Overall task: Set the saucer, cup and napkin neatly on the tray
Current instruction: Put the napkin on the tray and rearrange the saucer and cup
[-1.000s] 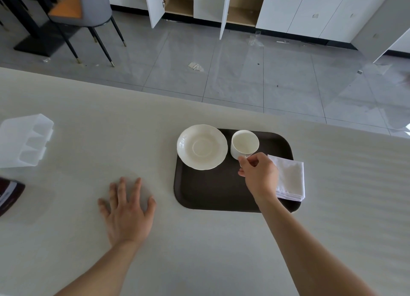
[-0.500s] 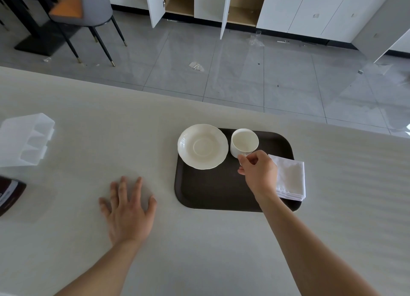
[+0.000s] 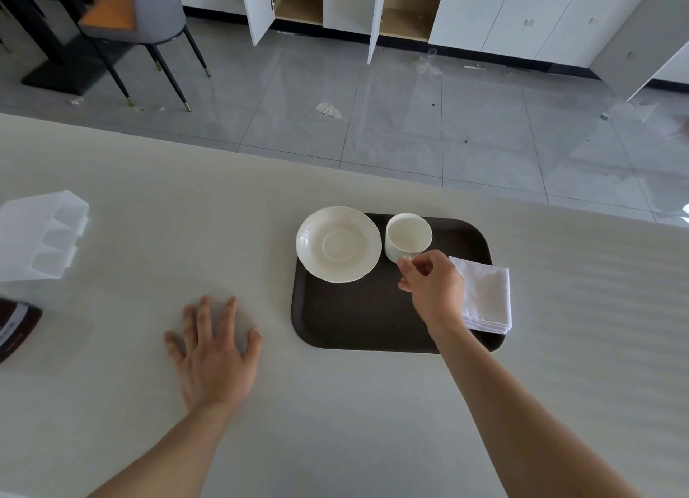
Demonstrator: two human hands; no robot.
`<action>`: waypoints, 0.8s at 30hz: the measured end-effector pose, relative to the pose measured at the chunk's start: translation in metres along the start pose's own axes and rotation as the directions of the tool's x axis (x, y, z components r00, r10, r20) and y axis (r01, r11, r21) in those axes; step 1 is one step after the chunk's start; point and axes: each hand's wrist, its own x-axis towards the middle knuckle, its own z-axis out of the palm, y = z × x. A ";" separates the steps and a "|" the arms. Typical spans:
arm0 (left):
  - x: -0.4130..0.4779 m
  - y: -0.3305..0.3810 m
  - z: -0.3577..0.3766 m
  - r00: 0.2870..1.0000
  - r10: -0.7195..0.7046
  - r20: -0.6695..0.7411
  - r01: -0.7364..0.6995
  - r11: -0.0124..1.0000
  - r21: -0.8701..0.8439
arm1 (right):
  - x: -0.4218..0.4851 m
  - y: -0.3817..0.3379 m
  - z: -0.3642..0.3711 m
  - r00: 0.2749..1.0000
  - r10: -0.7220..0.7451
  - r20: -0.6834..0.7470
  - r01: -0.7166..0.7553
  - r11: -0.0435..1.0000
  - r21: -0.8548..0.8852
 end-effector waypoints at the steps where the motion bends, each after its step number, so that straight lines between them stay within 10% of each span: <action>1: 0.000 0.000 0.000 1.000 0.001 0.001 -0.001 1.000 0.003 | 0.000 0.001 -0.001 1.000 0.001 0.005 -0.001 1.000 0.000; 9: 0.000 0.002 -0.002 1.000 -0.004 0.011 0.004 1.000 -0.007 | -0.011 0.024 -0.042 0.998 -0.002 -0.056 0.005 0.999 0.054; 17: 0.002 0.000 -0.001 0.999 0.008 0.032 -0.008 1.000 0.020 | -0.008 0.073 -0.111 0.960 -0.095 -0.264 0.002 0.943 -0.333; 24: 0.003 0.004 -0.006 0.988 -0.004 0.155 -0.008 0.997 0.076 | 0.007 0.083 -0.114 0.990 -0.014 -0.139 -0.046 0.906 -0.422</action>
